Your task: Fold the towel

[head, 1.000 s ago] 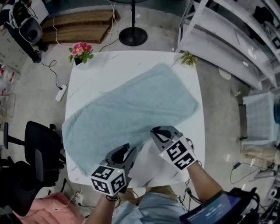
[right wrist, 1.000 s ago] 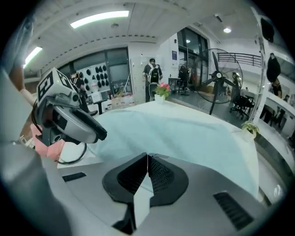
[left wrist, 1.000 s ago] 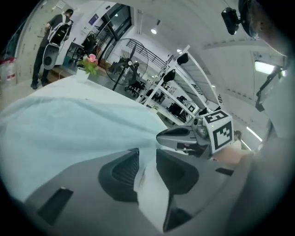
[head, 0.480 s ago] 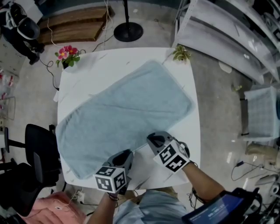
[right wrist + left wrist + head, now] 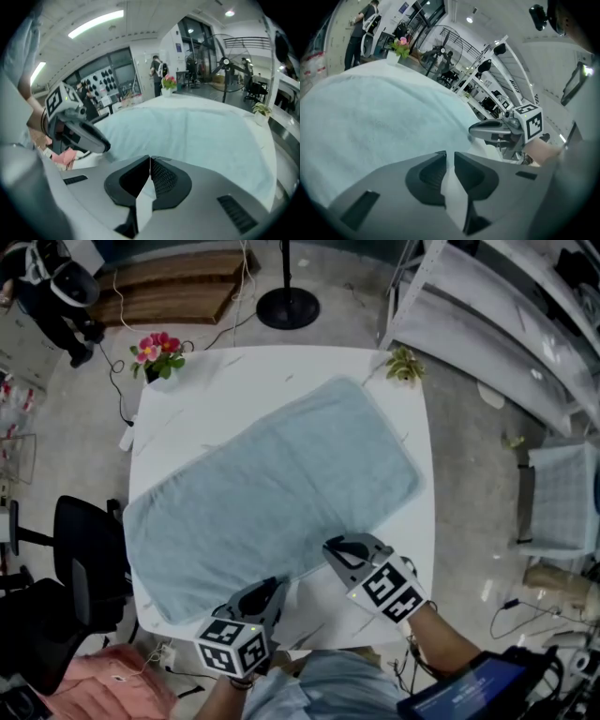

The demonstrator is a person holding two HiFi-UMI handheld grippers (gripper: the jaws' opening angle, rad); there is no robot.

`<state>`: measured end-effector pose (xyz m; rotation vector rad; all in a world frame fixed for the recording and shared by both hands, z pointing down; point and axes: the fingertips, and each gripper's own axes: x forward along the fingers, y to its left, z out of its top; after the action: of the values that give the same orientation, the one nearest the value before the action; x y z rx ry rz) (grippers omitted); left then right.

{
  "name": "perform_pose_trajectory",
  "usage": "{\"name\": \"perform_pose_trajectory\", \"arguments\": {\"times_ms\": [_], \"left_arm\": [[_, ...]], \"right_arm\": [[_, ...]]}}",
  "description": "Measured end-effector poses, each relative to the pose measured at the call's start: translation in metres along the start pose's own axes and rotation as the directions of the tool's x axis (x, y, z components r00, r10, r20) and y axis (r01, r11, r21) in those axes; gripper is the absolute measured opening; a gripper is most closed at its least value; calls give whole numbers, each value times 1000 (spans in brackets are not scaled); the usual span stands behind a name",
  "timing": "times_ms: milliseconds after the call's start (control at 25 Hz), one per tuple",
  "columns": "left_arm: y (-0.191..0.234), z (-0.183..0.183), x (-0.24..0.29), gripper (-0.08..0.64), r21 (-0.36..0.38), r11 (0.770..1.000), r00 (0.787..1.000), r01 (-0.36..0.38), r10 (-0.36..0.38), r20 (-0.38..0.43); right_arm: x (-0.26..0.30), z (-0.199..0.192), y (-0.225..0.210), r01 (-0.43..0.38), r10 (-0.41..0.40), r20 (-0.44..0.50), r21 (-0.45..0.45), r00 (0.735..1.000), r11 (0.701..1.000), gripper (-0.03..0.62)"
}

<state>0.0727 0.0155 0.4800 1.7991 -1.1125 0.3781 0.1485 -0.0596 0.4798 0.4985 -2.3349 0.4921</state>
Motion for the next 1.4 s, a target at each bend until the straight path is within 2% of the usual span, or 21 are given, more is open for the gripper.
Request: {"name": "perform_pose_trajectory", "arguments": {"times_ms": [80,120,240,360,680,920,1040,1160,1280,1400], "left_arm": [[14,11,-12,57,-2,999,999,-33,33,36],[23,11,-15,57,-14,999,998,-49,50,38],[45,-1,-15,57,-34,996,996,-84,84,5],[52,-8,-12,55,-3,995,995,-100,100,-26],[53,-20,-17,55,-30,994,994,-104,103,-32],[57,-20,-18,46,-40,993,993,-113,112,-34],[50,-9,-22,57,-42,993,994,-108,107,-10],[36,11,-26,57,-47,995,995,-87,89,37],[23,35,-26,57,-46,997,995,-54,58,81],[14,56,-24,57,-38,999,993,-36,40,110]], "right_arm": [[-5,29,-27,48,-50,75,29,996,998,20],[-3,36,-42,79,-81,84,26,993,997,20],[13,32,-78,134,-133,34,-4,990,991,20],[28,21,-100,155,-155,-20,-15,988,988,20],[26,8,-117,180,-180,-65,-6,982,984,18],[27,5,-121,169,-168,-46,21,985,985,18],[25,12,-118,144,-143,-28,30,989,989,47],[8,28,-126,123,-125,37,67,991,990,82],[-20,39,-161,170,-182,97,125,978,977,87],[-42,30,-207,270,-284,74,157,956,950,89]]}}
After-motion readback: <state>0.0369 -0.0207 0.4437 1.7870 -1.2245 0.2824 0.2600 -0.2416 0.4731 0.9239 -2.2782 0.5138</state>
